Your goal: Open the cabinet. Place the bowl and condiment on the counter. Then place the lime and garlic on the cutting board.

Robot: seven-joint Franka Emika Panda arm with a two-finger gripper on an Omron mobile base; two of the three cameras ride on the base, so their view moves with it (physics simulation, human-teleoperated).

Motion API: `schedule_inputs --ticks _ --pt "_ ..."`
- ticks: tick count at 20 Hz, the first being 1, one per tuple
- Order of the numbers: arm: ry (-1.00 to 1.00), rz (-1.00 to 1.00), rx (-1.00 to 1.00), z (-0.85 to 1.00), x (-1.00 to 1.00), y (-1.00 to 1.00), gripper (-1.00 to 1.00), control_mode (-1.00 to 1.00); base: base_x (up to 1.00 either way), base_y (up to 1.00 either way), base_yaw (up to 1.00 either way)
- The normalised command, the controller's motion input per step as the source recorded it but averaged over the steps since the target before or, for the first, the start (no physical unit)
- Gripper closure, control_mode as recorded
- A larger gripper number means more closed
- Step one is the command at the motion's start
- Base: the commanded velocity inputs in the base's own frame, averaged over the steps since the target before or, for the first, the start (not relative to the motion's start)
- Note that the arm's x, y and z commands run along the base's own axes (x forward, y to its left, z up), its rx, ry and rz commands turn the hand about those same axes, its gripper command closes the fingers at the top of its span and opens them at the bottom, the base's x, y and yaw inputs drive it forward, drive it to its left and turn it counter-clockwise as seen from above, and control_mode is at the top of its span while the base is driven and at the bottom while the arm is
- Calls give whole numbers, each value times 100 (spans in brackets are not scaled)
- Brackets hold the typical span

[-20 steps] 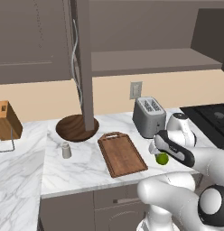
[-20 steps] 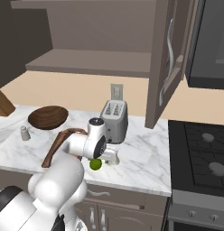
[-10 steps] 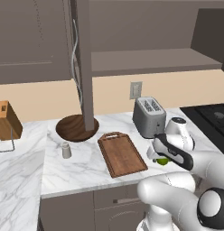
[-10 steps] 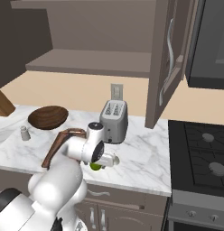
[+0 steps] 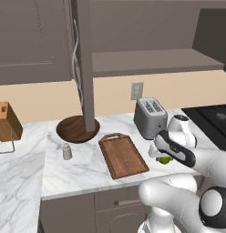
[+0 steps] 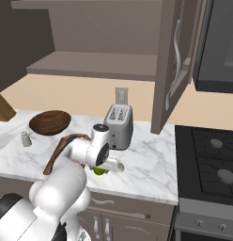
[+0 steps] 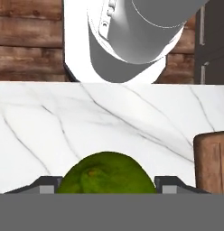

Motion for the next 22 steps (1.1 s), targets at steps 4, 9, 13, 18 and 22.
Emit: schedule_inputs --ticks 4,9,13,18,22 --pt "-6 9 0 77 2 74 100 -100 0 0 0" --pt "-7 18 0 48 12 100 100 -100 0 0 0" --pt "-3 10 0 7 49 93 100 -100 0 0 0" --pt "0 0 0 0 99 37 100 -100 0 0 0" --pt "0 0 0 0 77 16 100 -100 0 0 0"
